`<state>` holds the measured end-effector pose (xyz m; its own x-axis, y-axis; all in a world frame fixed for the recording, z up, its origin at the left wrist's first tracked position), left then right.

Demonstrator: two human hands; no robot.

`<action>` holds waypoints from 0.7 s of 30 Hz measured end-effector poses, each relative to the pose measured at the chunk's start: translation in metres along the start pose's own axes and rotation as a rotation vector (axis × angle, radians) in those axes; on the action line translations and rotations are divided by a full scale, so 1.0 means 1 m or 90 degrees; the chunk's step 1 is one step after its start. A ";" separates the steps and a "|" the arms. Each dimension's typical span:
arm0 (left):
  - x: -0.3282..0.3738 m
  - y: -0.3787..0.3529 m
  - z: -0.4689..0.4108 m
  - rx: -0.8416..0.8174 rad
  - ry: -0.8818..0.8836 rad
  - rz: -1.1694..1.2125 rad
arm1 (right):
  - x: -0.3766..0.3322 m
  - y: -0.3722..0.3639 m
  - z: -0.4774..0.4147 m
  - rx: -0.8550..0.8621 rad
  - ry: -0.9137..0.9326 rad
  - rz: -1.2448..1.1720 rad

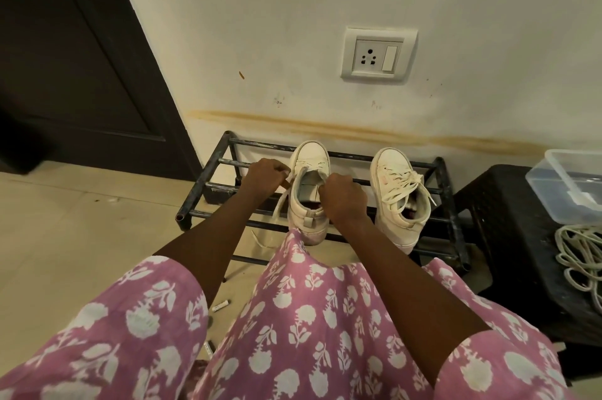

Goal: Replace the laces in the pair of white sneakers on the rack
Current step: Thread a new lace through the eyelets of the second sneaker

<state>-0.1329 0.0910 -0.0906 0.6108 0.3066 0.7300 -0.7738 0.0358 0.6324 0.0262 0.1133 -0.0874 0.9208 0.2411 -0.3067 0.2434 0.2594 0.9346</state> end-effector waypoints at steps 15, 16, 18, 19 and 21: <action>0.001 -0.006 -0.009 -0.071 0.063 -0.081 | -0.001 0.000 0.000 -0.006 -0.012 0.029; 0.002 -0.005 -0.009 -0.070 0.065 -0.072 | -0.001 -0.001 0.000 -0.008 -0.017 0.027; 0.004 0.000 -0.007 -0.061 0.064 -0.039 | -0.001 0.000 0.000 -0.011 -0.021 0.028; 0.007 0.004 -0.006 -0.053 0.060 -0.031 | -0.001 0.001 0.001 -0.015 -0.022 0.027; 0.014 0.012 -0.006 -0.060 0.048 -0.053 | -0.002 0.002 0.001 -0.027 -0.024 0.023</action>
<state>-0.1342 0.1010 -0.0741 0.6617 0.3691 0.6527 -0.7358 0.1519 0.6600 0.0252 0.1126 -0.0845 0.9396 0.2166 -0.2650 0.1972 0.2903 0.9364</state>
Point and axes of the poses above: each hand's wrist, its own z-axis away from the middle knuckle, its own y-axis out of the back of the hand, x = y × z, the point moved 7 cm from there along -z, towards the middle knuckle, and after that the axes turned 11 degrees about -x, right-handed, at the moved point
